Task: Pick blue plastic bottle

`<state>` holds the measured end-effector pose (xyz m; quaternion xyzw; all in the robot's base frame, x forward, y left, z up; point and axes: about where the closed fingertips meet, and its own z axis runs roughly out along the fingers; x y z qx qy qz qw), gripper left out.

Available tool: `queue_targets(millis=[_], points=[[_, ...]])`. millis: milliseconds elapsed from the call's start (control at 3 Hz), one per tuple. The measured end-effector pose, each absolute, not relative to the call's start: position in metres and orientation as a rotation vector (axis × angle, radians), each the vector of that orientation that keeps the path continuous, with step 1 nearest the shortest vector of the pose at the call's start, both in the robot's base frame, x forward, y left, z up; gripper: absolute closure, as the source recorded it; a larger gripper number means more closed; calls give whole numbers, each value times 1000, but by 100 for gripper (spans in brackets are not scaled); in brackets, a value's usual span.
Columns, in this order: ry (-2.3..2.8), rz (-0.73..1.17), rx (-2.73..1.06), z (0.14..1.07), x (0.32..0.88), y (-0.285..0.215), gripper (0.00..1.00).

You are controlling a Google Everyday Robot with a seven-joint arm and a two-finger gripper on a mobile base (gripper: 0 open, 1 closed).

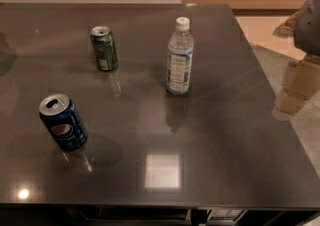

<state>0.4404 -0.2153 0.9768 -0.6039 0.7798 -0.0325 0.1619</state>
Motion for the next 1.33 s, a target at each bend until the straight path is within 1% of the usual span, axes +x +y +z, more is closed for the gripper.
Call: queue_targets(millis=[333, 1333], points=[[2220, -88, -1723, 977, 442, -214, 0], [2081, 125, -1585, 959, 539, -185, 0]])
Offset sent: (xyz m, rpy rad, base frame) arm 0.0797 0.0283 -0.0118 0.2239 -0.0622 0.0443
